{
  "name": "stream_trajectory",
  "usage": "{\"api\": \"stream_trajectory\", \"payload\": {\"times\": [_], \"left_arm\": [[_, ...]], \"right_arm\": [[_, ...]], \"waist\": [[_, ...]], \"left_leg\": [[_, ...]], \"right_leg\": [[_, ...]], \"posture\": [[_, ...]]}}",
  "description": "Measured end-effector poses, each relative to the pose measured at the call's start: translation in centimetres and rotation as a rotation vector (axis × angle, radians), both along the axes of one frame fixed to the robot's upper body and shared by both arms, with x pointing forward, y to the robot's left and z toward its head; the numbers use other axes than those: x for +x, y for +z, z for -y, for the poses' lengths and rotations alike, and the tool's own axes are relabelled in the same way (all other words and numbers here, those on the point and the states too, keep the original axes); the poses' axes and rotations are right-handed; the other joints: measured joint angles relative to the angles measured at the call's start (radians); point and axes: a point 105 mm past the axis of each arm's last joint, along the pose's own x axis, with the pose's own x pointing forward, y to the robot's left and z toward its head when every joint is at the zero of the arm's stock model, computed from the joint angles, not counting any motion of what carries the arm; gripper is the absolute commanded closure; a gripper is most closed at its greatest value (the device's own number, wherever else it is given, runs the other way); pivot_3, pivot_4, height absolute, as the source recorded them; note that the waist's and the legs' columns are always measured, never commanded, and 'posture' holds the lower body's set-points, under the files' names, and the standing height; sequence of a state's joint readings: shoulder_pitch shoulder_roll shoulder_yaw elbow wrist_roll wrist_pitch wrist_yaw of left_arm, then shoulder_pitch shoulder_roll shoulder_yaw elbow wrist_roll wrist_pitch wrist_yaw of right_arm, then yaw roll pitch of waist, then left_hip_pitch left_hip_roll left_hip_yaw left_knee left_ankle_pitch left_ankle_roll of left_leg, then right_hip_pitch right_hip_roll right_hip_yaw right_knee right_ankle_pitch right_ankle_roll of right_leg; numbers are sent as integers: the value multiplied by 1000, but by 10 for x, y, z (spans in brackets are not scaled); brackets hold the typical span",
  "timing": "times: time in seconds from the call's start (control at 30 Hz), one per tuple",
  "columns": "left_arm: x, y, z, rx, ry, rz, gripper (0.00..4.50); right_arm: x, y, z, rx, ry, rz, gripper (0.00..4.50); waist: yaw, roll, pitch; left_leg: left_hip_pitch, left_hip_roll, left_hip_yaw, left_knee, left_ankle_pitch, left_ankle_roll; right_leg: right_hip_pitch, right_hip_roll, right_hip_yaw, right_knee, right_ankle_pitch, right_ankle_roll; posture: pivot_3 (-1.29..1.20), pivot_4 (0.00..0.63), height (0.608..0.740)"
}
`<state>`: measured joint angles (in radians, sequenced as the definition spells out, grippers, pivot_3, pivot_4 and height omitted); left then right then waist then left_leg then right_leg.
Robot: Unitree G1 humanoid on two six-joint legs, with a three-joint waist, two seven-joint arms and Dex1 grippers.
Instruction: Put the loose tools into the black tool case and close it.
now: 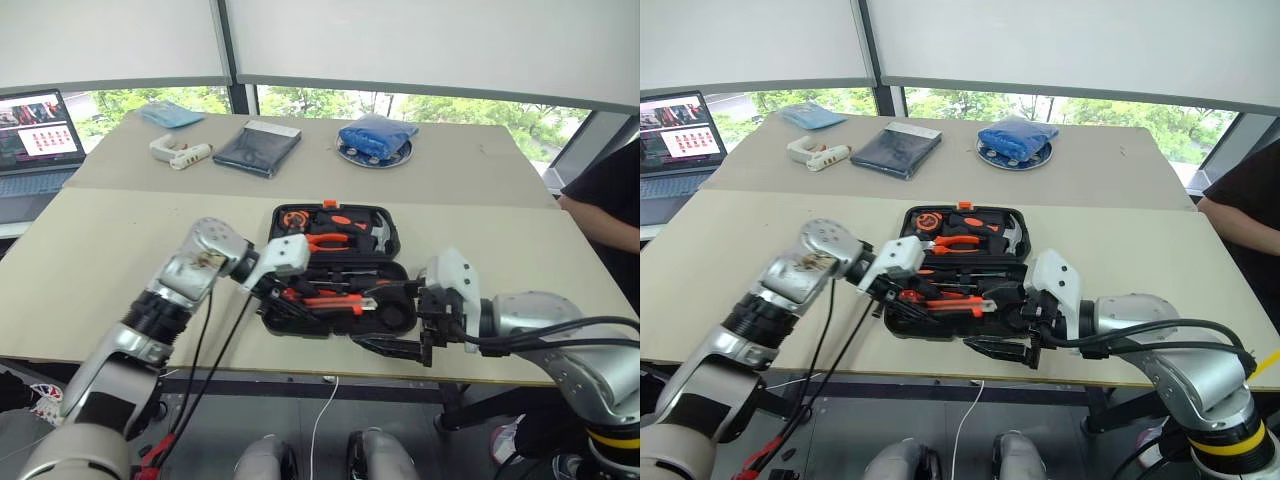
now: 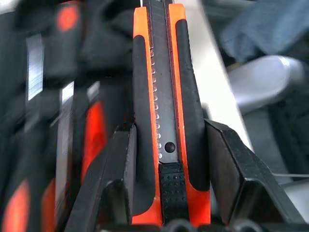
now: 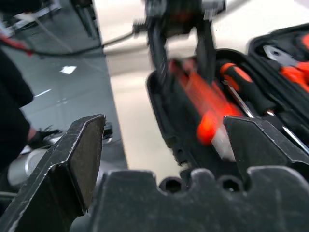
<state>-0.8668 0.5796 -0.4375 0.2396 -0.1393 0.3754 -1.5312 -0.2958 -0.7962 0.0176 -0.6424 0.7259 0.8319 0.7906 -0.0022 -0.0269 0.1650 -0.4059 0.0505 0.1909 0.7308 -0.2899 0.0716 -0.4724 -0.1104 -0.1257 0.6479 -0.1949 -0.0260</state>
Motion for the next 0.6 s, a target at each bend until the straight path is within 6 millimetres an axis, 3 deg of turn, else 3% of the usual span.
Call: {"api": "stream_trajectory", "payload": {"times": [0.4,0.47,0.5,0.6], "left_arm": [[9,-6,2,99,-22,-24,2900],[10,-6,1,110,-11,-40,1895],[10,-7,1,120,-2,-59,1771],[6,-13,-2,140,23,-131,666]], "right_arm": [[-2,-2,7,0,-94,22,0],[-1,-2,9,1,-110,27,0],[-1,-1,10,2,-116,31,0],[0,0,11,3,-123,34,0]], "waist": [[5,0,0],[5,1,0],[5,1,0],[6,0,0]], "left_leg": [[1,-1,-1,0,-1,2],[1,0,-1,0,-1,2],[1,0,-1,0,-1,2],[0,0,-1,0,-1,2]], "right_leg": [[1,-2,0,0,0,1],[1,-2,0,0,0,0],[1,-1,0,0,0,0],[0,-1,0,0,0,0]], "posture": [[0,150,718],[0,150,718],[0,150,718],[0,150,718]]}}
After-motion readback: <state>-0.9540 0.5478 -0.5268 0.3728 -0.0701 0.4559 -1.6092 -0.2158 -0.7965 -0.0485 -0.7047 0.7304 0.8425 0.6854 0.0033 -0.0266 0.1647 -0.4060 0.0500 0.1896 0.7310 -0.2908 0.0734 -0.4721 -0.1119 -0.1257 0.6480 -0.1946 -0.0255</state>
